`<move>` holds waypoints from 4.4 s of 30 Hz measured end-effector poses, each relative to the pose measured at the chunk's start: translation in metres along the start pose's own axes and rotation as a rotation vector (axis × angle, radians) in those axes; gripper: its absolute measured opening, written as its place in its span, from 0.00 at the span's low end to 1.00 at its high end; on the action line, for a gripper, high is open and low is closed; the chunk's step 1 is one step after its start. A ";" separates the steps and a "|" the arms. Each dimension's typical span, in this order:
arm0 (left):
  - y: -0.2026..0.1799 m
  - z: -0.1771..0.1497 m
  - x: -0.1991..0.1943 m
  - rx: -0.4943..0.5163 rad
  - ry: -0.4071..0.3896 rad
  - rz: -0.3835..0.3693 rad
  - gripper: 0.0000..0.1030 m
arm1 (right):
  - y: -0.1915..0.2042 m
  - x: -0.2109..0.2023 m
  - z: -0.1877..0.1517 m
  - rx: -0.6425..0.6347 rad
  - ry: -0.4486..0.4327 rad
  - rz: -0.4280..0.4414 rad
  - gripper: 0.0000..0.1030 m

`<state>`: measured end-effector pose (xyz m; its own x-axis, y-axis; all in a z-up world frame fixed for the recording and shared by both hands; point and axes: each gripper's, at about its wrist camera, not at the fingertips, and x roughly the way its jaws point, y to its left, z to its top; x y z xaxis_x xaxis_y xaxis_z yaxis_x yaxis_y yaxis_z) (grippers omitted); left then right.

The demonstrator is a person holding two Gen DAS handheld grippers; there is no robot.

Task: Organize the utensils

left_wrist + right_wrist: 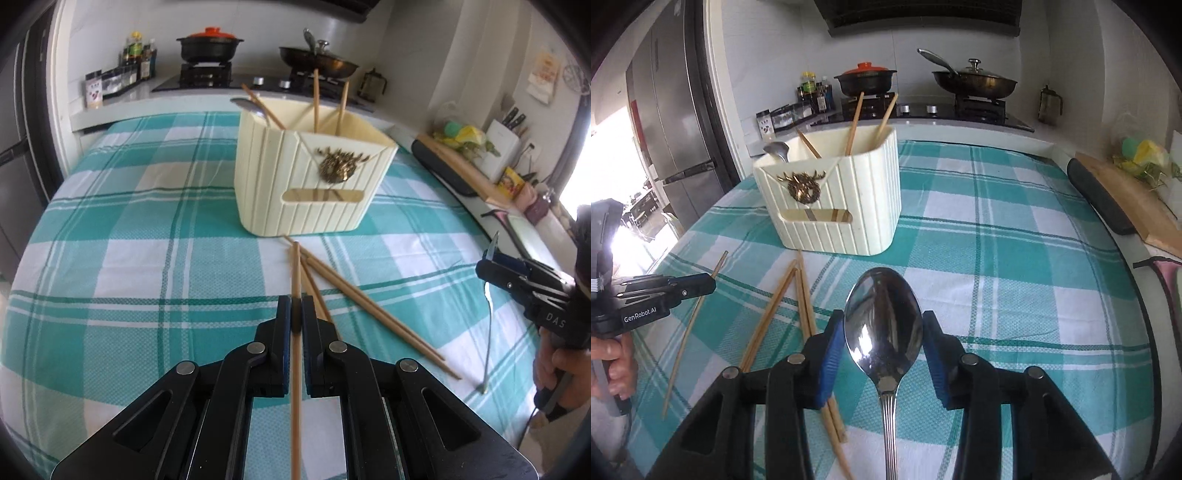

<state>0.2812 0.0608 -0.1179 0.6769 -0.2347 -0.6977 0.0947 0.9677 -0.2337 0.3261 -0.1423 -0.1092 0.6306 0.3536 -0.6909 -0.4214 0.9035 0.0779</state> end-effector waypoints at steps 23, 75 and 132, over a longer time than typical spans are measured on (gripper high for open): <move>-0.014 0.008 -0.092 0.024 -0.171 -0.156 0.04 | -0.005 -0.118 -0.016 0.080 -0.200 0.064 0.41; -0.012 0.202 -0.123 0.042 -0.550 -0.098 0.04 | 0.009 -0.085 0.198 0.043 -0.381 0.151 0.41; 0.028 -0.052 0.055 -0.009 0.106 0.256 0.95 | -0.048 0.029 -0.088 0.041 0.146 -0.193 0.56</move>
<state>0.2828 0.0703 -0.1977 0.5974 0.0083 -0.8019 -0.0760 0.9960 -0.0464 0.3075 -0.1970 -0.1957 0.5945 0.1371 -0.7923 -0.2731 0.9612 -0.0386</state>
